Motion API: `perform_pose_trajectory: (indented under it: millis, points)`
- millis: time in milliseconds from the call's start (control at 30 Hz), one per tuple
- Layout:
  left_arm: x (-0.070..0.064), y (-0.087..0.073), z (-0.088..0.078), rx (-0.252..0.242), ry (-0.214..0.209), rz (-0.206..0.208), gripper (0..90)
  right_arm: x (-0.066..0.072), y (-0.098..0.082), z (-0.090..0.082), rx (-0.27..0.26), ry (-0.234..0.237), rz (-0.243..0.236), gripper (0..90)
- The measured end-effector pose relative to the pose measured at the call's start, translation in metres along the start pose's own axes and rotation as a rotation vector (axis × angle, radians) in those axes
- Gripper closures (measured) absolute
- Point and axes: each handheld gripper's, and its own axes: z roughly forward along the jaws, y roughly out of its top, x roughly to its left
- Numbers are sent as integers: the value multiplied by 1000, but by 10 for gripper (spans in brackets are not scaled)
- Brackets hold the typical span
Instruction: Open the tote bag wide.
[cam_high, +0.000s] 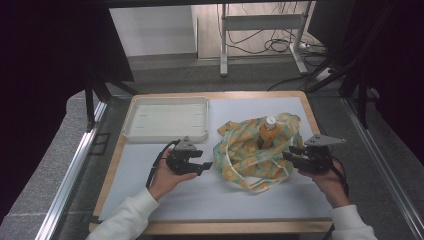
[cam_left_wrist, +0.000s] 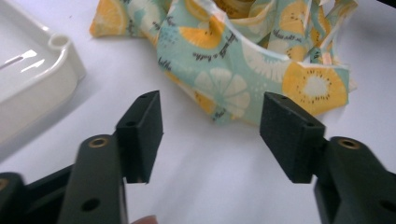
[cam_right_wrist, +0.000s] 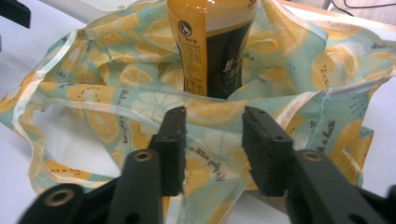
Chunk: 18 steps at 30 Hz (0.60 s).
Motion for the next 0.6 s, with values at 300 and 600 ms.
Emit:
perform_pose_trajectory:
  millis: [300,600]
  points:
    - [-1,-18,-14,-3,22,-12,330,5,-7,-7,-35,-16,15,419]
    - [-1,-25,-18,-7,39,2,313,11,-2,-8,-65,-7,9,357]
